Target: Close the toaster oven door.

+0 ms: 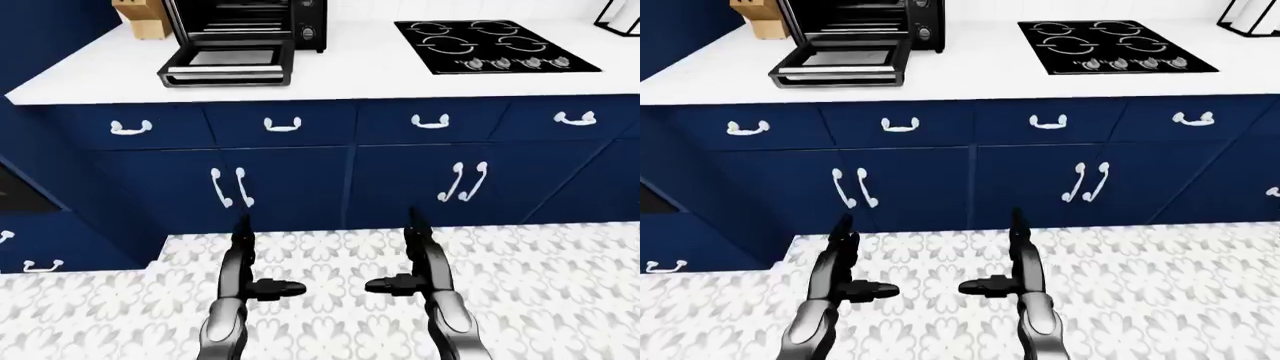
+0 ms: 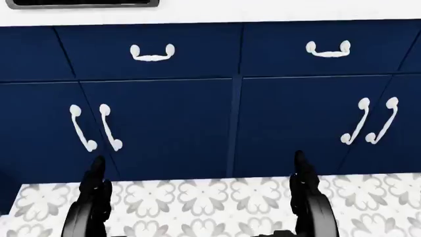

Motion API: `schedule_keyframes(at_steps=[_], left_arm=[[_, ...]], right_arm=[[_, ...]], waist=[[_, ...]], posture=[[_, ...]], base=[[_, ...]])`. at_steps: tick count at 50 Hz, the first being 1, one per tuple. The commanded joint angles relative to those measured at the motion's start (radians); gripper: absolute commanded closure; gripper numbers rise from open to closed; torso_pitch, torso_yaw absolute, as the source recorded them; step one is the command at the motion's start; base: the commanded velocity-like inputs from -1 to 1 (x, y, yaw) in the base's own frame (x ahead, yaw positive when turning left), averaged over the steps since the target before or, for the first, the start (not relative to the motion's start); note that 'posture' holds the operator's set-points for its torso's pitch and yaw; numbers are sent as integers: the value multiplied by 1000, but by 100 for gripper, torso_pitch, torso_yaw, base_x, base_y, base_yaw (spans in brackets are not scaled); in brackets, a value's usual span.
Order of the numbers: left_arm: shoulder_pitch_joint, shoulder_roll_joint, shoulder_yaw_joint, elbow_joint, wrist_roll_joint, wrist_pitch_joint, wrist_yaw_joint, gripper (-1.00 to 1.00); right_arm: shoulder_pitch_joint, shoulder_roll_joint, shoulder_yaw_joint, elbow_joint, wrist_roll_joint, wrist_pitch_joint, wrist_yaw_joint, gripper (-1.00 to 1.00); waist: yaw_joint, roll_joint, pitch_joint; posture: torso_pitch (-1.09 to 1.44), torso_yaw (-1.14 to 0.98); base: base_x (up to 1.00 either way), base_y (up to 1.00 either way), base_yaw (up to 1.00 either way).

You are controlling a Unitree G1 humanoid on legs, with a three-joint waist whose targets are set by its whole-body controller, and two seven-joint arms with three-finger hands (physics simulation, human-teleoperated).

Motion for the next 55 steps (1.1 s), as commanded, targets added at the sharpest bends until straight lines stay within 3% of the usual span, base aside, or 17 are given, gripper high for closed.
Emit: schedule_keyframes(at_steps=[1, 3, 5, 7, 12, 13, 21, 27, 39, 43, 55], left_arm=[[-52, 28, 19, -91, 13, -76, -6, -100], [-58, 34, 39, -112, 4, -58, -17, -100], [-65, 36, 51, -92, -5, -70, -22, -100], [-74, 41, 61, -65, -3, -95, -23, -100], [-86, 41, 75, -103, -36, -58, -23, -100], [-90, 45, 78, -85, -23, -110, -16, -100], [-115, 78, 131, -163, -108, -93, -75, -100], [-166, 134, 184, -176, -85, -52, -46, -100], [-292, 273, 326, -141, -199, -8, 3, -100], [-337, 343, 383, -79, -261, -26, 36, -100], [-361, 443, 430, -34, -315, -51, 49, -100]], right_arm=[[-42, -17, -12, -137, 8, -23, 8, -100], [-53, -21, -21, -160, 8, -11, 12, -100], [-54, -19, -21, -166, 10, -5, 19, -100], [-59, -22, -23, -163, 7, -13, 25, -100], [-87, -36, -47, -188, 19, 14, 36, -100], [-90, -37, -48, -193, 19, 14, 38, -100], [-147, -66, -83, -237, 26, 51, 50, -100], [-207, -103, -125, -280, 56, 110, 59, -100], [-361, -212, -210, -332, 132, 214, 79, -100], [-481, -294, -249, -269, 195, 257, 97, -100], [-620, -420, -275, -225, 242, 296, 87, -100]], waist=[[-2, -8, -1], [8, -2, -64], [6, -6, -20], [7, -7, -66], [8, -4, -82], [8, -4, -83], [7, -2, -91], [8, 1, -93], [5, 5, -79], [3, 6, -76], [5, 9, -65]], posture=[[0, 0], [0, 0], [0, 0], [0, 0], [0, 0], [0, 0], [0, 0], [0, 0], [0, 0], [0, 0], [0, 0]], base=[[0, 0, 0], [0, 0, 0], [0, 0, 0], [0, 0, 0], [0, 0, 0], [0, 0, 0], [0, 0, 0], [0, 0, 0], [0, 0, 0], [0, 0, 0], [0, 0, 0]])
